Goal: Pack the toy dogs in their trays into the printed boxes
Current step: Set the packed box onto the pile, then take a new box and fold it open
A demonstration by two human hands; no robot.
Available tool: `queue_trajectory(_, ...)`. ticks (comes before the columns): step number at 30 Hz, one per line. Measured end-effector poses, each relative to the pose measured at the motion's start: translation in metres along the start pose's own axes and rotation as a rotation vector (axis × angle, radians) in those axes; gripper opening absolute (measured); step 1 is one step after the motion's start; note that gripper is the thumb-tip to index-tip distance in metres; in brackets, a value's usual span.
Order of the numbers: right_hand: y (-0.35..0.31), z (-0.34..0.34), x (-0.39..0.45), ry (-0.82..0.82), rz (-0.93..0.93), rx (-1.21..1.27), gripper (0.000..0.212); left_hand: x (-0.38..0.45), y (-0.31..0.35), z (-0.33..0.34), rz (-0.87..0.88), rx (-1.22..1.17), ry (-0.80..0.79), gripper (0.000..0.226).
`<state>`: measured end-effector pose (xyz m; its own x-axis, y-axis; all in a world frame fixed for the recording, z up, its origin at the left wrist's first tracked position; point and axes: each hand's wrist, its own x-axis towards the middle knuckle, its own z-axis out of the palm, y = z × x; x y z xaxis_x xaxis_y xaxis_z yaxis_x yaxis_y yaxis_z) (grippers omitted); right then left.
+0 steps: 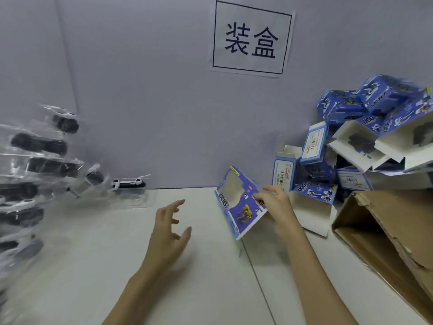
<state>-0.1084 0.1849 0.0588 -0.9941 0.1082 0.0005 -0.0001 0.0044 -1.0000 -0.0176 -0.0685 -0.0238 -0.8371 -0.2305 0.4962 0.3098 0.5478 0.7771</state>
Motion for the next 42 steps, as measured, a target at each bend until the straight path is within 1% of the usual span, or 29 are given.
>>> queue_trajectory(1,-0.001,0.003,-0.002,-0.067,0.036,0.066,0.037,-0.002,-0.005,0.006,0.093,0.161,-0.080,0.090)
queue_trajectory(2,0.000,0.006,-0.004,-0.146,0.068,0.092,0.033,-0.005,-0.005,0.010,0.145,0.280,-0.145,0.110)
queue_trajectory(3,0.002,0.007,-0.006,-0.232,0.102,0.085,0.030,-0.007,-0.002,0.014,0.194,0.357,-0.168,0.120)
queue_trajectory(4,0.003,0.008,-0.010,-0.315,0.134,0.062,0.034,-0.008,0.000,0.017,0.240,0.393,-0.140,0.123)
queue_trajectory(5,0.006,0.008,-0.013,-0.383,0.158,0.035,0.041,-0.006,0.002,0.018,0.271,0.373,-0.095,0.120)
queue_trajectory(6,0.008,0.009,-0.016,-0.431,0.157,0.011,0.048,-0.004,0.006,0.017,0.285,0.305,-0.034,0.114)
queue_trajectory(7,0.009,0.010,-0.018,-0.457,0.111,-0.006,0.050,-0.002,0.009,0.014,0.270,0.203,0.027,0.105)
queue_trajectory(8,0.009,0.012,-0.020,-0.455,0.025,-0.022,0.047,0.000,0.012,0.011,0.237,0.099,0.064,0.098)
queue_trajectory(11,0.010,0.021,-0.023,-0.355,-0.308,-0.009,0.031,0.000,0.022,0.006,0.132,-0.127,0.064,0.081)
queue_trajectory(13,0.011,0.027,-0.026,-0.270,-0.510,-0.018,0.025,0.001,0.029,0.003,0.159,-0.260,0.098,0.073)
queue_trajectory(14,0.012,0.030,-0.029,-0.223,-0.591,-0.051,0.022,0.002,0.032,0.000,0.175,-0.311,0.126,0.069)
queue_trajectory(16,0.013,0.034,-0.034,-0.171,-0.671,-0.090,0.019,0.005,0.037,-0.007,0.157,-0.378,0.169,0.067)
queue_trajectory(17,0.014,0.037,-0.038,-0.196,-0.666,-0.062,0.022,0.006,0.039,-0.010,0.134,-0.422,0.178,0.069)
queue_trajectory(18,0.013,0.040,-0.043,-0.256,-0.639,-0.001,0.026,0.006,0.040,-0.014,0.105,-0.488,0.174,0.070)
queue_trajectory(20,0.015,0.049,-0.051,-0.380,-0.608,0.109,0.031,0.007,0.041,-0.016,0.084,-0.588,0.148,0.062)
queue_trajectory(22,0.017,0.058,-0.059,-0.428,-0.643,0.138,0.031,0.006,0.044,-0.016,0.112,-0.581,0.139,0.054)
queue_trajectory(23,0.017,0.061,-0.063,-0.426,-0.657,0.137,0.035,0.005,0.046,-0.016,0.111,-0.574,0.132,0.054)
queue_trajectory(25,0.019,0.065,-0.065,-0.418,-0.669,0.122,0.047,0.006,0.044,-0.015,0.081,-0.595,0.119,0.054)
queue_trajectory(27,0.024,0.066,-0.064,-0.403,-0.672,0.064,0.050,0.005,0.043,-0.016,0.047,-0.594,0.085,0.051)
queue_trajectory(29,0.029,0.066,-0.063,-0.376,-0.694,-0.002,0.041,0.004,0.042,-0.016,0.061,-0.528,0.077,0.040)
queue_trajectory(32,0.031,0.063,-0.061,-0.328,-0.727,-0.060,0.022,0.003,0.047,-0.015,0.069,-0.487,0.120,0.007)
queue_trajectory(33,0.030,0.063,-0.061,-0.323,-0.739,-0.074,0.022,0.004,0.049,-0.016,0.060,-0.485,0.135,0.010)
queue_trajectory(35,0.028,0.064,-0.062,-0.325,-0.704,-0.056,0.025,0.006,0.049,-0.019,0.032,-0.505,0.125,0.018)
queue_trajectory(39,0.026,0.063,-0.064,-0.329,-0.634,0.027,0.028,0.006,0.045,-0.022,0.049,-0.547,0.117,0.007)
queue_trajectory(42,0.024,0.059,-0.061,-0.359,-0.598,0.095,0.039,0.009,0.050,-0.020,0.053,-0.544,0.114,0.005)
